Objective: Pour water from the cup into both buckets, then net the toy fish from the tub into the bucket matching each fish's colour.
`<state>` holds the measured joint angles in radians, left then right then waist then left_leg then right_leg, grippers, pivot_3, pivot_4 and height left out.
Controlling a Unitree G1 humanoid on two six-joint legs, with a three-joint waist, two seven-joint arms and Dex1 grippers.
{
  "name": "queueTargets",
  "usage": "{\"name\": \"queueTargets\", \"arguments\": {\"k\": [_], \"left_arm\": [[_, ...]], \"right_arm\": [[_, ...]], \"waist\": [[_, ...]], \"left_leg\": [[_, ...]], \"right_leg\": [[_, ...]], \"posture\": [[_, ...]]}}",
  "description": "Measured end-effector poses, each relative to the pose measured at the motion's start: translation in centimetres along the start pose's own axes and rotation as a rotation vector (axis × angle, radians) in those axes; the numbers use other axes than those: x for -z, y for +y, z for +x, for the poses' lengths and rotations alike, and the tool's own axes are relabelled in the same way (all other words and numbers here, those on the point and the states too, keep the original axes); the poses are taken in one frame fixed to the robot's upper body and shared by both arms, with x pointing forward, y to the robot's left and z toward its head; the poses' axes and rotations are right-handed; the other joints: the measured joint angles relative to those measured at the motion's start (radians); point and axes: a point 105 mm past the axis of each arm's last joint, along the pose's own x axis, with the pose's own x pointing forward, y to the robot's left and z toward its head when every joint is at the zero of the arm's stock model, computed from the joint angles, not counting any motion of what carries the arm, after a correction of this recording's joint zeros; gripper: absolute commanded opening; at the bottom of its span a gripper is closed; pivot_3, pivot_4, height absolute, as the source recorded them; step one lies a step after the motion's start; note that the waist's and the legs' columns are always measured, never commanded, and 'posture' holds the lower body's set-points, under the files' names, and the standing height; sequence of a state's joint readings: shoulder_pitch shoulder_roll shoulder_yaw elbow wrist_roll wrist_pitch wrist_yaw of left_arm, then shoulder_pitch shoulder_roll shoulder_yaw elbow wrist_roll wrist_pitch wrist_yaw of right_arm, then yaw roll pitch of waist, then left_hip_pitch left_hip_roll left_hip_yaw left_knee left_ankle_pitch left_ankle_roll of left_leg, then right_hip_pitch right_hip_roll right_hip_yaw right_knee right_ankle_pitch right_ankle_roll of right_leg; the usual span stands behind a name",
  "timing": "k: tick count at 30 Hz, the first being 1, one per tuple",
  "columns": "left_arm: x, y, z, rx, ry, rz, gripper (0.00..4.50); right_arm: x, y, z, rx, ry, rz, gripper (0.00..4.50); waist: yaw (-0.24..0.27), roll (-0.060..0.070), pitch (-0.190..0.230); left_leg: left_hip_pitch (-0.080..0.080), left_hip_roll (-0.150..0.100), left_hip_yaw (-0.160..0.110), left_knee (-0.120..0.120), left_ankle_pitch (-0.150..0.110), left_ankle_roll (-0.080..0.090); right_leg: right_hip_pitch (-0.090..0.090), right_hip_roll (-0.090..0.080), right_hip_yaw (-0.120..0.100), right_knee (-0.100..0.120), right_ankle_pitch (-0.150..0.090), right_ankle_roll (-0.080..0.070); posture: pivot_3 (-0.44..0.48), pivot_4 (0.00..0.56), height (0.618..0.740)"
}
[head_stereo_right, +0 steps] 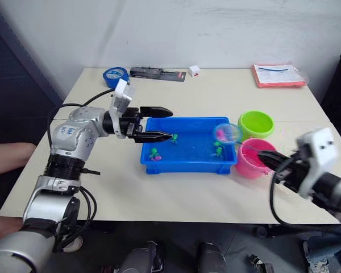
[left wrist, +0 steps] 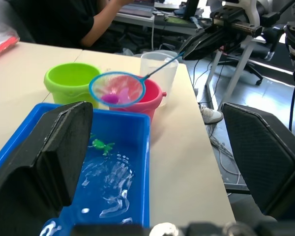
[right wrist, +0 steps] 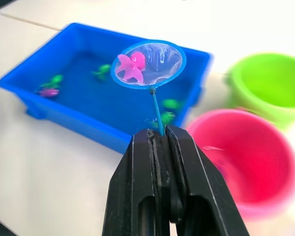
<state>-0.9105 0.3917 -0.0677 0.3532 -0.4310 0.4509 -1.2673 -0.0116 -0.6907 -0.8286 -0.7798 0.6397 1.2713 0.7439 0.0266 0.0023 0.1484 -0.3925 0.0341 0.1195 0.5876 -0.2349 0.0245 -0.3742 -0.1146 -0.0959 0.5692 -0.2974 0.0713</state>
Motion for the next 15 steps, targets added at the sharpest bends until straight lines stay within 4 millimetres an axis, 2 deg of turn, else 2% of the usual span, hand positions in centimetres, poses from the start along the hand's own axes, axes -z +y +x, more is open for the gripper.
{"name": "queueTargets", "arguments": {"k": [3,6,10,12,15], "left_arm": [[0.4,-0.2,1.0,0.041,0.008,0.02,4.5],[0.7,-0.2,1.7,0.068,0.03,0.05,4.5],[1.3,0.0,2.6,0.072,0.065,0.086,4.5],[1.3,0.0,2.9,0.087,0.069,0.101,4.5],[1.5,-0.1,3.0,0.106,0.08,0.115,4.5]], "right_arm": [[0.9,-1.1,-2.0,0.086,0.054,-0.031,0.8],[2.0,-1.8,-3.3,0.157,0.14,-0.156,0.8],[1.6,-2.8,-3.9,0.26,0.204,-0.482,0.8],[1.5,-2.7,-3.7,0.263,0.232,-0.633,0.8],[1.3,-2.1,-3.3,0.22,0.304,-0.967,0.8]], "waist": [[0.0,-0.002,0.001],[0.0,-0.002,0.001],[-0.001,-0.002,0.001],[-0.005,-0.002,0.001],[-0.004,-0.002,0.002]], "left_leg": [[-0.002,-0.001,0.0,-0.001,0.0,0.0],[-0.003,-0.002,0.0,0.0,0.0,0.001],[-0.004,-0.002,0.0,0.0,0.0,0.0],[-0.005,-0.002,-0.001,-0.001,0.0,0.0],[-0.006,-0.003,-0.001,-0.001,0.0,0.0]], "right_leg": [[0.002,0.0,0.0,-0.003,0.0,0.0],[0.0,0.001,0.0,-0.003,0.0,0.001],[0.001,0.002,-0.007,-0.008,0.0,0.002],[0.001,0.003,-0.007,-0.012,0.001,0.002],[-0.001,0.003,-0.009,-0.014,0.001,0.003]], "posture": [[0.0,0.15,0.74],[0.0,0.15,0.74],[0.0,0.15,0.74],[0.0,0.15,0.74],[0.0,0.15,0.74]]}}
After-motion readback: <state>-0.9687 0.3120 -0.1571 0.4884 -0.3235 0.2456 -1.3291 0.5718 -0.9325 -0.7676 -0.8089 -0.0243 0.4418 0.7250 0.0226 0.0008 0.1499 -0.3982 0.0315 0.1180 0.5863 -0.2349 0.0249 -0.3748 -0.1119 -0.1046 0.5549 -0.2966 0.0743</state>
